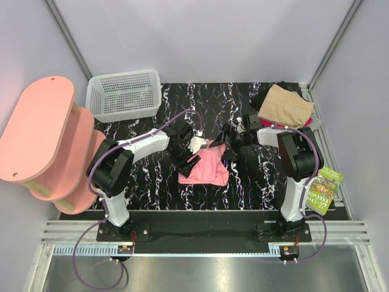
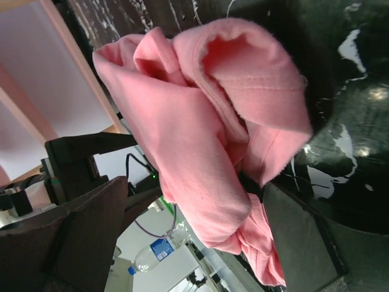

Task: Fold and stack the t-shirts
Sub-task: Smooth out wrinkles on the folded tshirt

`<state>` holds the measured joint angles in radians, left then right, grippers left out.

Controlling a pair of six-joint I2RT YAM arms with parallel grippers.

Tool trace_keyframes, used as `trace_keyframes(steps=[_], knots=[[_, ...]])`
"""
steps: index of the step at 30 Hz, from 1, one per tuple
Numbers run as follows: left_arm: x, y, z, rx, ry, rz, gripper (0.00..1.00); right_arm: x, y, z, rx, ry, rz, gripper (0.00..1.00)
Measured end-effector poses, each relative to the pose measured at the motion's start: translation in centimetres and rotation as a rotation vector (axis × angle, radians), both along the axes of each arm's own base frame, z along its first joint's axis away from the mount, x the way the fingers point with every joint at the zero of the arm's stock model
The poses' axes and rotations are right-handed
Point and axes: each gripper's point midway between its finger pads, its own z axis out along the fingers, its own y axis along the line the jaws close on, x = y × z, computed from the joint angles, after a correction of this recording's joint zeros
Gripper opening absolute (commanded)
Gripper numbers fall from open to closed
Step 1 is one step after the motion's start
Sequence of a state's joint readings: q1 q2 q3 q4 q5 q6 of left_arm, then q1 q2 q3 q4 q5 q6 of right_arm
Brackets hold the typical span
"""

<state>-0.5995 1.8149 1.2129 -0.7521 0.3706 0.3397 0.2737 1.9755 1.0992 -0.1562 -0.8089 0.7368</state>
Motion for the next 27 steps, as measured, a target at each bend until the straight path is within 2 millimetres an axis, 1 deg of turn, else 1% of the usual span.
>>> trace_keyframes(steps=[4, 7, 10, 15, 21, 23, 25, 27], knots=[[-0.3, -0.1, -0.3, 0.000, -0.004, -0.009, 0.67, -0.5, 0.4, 0.0, 0.053, -0.008, 0.008, 0.99], [-0.5, 0.3, -0.5, 0.007, -0.012, -0.007, 0.67, -0.9, 0.5, 0.0, 0.071, -0.027, 0.019, 1.00], [-0.8, 0.8, -0.4, 0.017, -0.029, -0.007, 0.67, -1.0, 0.5, 0.1, 0.050, -0.048, 0.028, 1.00], [-1.0, 1.8, 0.0, 0.034, -0.068, -0.013, 0.67, -1.0, -0.1, 0.0, -0.051, -0.082, 0.035, 1.00], [-0.7, 2.6, 0.9, 0.054, -0.123, -0.014, 0.67, 0.2, -1.7, -0.3, -0.194, -0.138, 0.016, 1.00], [-0.6, 2.7, 1.4, 0.054, -0.136, -0.011, 0.68, 0.3, -1.8, -0.4, -0.204, -0.140, 0.021, 1.00], [-0.4, 2.5, 2.4, 0.044, -0.152, -0.009, 0.68, 0.4, -1.8, -0.5, -0.203, -0.132, 0.023, 1.00], [0.3, 1.9, 4.0, 0.017, -0.184, -0.003, 0.68, 0.3, -1.7, -0.5, -0.192, -0.127, 0.027, 1.00]])
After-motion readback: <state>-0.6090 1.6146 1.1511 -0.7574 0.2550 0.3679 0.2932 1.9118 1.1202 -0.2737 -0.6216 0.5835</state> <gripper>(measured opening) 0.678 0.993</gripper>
